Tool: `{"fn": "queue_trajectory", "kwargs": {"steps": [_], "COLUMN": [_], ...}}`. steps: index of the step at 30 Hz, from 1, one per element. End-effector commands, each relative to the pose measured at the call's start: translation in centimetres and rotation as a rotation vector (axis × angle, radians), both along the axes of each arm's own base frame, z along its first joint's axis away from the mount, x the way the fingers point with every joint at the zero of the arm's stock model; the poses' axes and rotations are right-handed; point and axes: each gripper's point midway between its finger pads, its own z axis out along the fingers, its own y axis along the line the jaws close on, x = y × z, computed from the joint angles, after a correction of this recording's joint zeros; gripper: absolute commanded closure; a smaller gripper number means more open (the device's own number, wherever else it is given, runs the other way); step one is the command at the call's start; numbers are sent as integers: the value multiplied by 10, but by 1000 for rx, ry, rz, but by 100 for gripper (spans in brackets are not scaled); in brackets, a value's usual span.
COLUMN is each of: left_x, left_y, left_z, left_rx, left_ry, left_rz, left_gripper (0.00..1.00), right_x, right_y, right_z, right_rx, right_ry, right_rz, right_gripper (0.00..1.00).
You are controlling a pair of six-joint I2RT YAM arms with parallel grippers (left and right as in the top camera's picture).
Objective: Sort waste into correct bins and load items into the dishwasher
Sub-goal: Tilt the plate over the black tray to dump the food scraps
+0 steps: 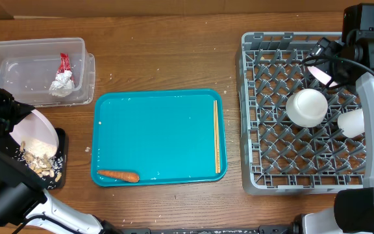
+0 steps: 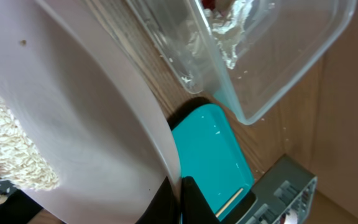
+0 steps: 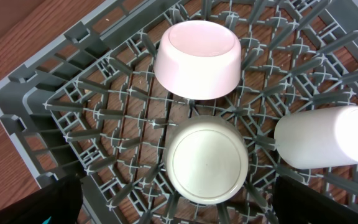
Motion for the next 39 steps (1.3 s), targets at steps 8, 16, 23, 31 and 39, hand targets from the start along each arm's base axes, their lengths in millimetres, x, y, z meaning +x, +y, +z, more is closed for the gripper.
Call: {"fn": "queue_trajectory", "kwargs": {"steps": [8,16,23,31,39], "left_x": [-17,-18,-25,-36,-54], "left_y": [30,37,40,49,63], "left_z": [23,50,57,67,68], "left_rx": [-75,-157,-184,-215,-220], "left_ry": [-149,-343,-380,-441,-443], "left_rz": [64,77,92,128,186], "left_gripper": [96,96,96,96,96], "right_x": [0,0,0,0,0], "right_y": [-2,-2,-2,-2,-2], "right_z": [15,14,14,15,14], "right_rx": [-15,-15,-15,-15,-15], "right_ry": [-43,-42,-42,-43,-42], "right_rz": [-5,-5,-5,-5,-5], "right_gripper": [0,0,0,0,0]}}
